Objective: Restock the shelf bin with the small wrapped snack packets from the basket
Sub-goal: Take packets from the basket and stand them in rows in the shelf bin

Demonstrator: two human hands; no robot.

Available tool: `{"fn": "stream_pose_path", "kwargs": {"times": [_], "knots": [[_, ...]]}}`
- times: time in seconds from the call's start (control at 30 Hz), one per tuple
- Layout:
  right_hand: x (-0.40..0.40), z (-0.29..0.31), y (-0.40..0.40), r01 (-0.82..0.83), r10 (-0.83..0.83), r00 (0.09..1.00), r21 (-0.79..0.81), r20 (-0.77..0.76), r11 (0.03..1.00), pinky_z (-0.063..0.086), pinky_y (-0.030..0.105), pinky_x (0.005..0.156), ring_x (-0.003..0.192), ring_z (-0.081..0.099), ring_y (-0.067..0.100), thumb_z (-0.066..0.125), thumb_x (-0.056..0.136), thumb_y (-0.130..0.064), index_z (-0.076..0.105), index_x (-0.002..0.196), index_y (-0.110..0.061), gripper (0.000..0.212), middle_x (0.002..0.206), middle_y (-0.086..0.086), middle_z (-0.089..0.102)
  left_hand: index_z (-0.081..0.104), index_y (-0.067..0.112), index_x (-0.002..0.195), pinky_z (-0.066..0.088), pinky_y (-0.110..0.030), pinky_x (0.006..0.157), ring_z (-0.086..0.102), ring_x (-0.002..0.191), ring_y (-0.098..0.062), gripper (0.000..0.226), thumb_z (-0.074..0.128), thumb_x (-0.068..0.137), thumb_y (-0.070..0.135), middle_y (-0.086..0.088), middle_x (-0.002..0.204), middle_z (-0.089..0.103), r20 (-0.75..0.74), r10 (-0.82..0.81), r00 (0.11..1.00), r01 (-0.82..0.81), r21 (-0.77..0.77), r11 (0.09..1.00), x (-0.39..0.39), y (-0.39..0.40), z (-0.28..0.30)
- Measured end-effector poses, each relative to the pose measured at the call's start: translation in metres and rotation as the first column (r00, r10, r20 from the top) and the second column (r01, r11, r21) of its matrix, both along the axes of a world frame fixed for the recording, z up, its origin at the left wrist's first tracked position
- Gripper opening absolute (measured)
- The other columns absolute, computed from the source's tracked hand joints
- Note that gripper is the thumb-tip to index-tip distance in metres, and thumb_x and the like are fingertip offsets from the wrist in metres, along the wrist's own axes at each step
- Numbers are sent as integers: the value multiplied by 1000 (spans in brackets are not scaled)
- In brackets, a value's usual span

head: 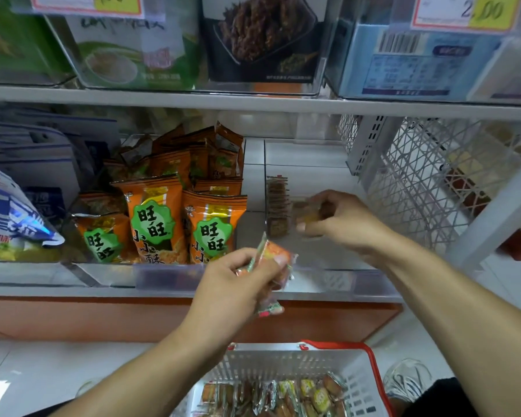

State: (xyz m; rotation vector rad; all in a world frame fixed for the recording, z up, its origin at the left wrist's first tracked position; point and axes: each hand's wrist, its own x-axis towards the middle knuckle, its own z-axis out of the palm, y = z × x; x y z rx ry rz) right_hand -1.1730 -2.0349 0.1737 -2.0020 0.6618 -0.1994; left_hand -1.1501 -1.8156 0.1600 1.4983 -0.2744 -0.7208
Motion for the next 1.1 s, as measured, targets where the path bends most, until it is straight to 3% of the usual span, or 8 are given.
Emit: {"fn": "stream_pose_path", "kwargs": {"times": [0.17,0.37,0.53,0.63,0.7,0.87,1.0,1.1], "knots": [[38,-40,0,-98,57,966,-152,-252,984,47,20,57,81,68,14,90,63,-18,70,90,-26,34,86,-7,72,78,11,89,51,-16,51,60,54,-2,21,76,87,32,3,68,72,-7,-66,998,66,43,997,-2,-4,-1],[57,-56,1,-46,-5,978,-238,-207,970,52,32,78,96,65,25,85,69,-10,54,103,-22,48,104,5,70,79,14,88,60,-29,59,62,66,-16,20,78,84,34,-4,78,77,-73,-88,993,90,27,996,2,-8,-1],[55,-57,3,-70,16,965,-198,-263,978,55,42,87,97,65,26,85,71,-20,41,118,-17,65,107,7,67,79,14,90,59,-25,58,66,62,-7,28,79,79,40,-6,80,77,-72,-100,992,101,11,995,2,-5,-1],[46,-45,3,-93,13,958,-269,-285,959,54,33,79,96,61,21,84,76,-21,43,126,-17,65,110,5,64,79,12,95,56,-19,58,68,69,-9,42,77,72,47,-17,91,76,-120,-97,988,94,-32,995,2,-1,-5],[37,-23,3,-12,-37,991,-359,-131,933,47,25,64,86,60,16,80,81,-27,56,119,-22,44,103,1,68,80,14,98,57,-22,65,71,78,-13,49,75,69,53,-14,95,78,-140,-94,986,87,-56,995,3,0,-5],[-19,24,32,-299,300,954,125,15,946,47,25,52,64,62,7,77,69,-66,74,98,-30,46,83,-2,73,80,23,105,59,-37,83,75,94,-22,44,65,82,58,-8,103,79,-131,-116,985,107,-80,991,11,-1,-4],[-46,25,53,-338,336,941,125,38,933,52,27,58,70,64,12,82,78,-34,76,99,-21,26,89,13,71,78,32,108,51,-48,102,73,107,-23,52,49,90,71,-4,109,78,-103,-157,982,150,-66,986,7,2,-3],[-50,30,57,-240,229,971,377,73,895,53,26,58,71,65,18,82,76,-15,67,101,-5,31,89,23,72,79,33,104,50,-51,104,74,105,-18,63,38,87,78,-2,104,79,-44,-53,998,52,-23,998,3,2,-4]]}}
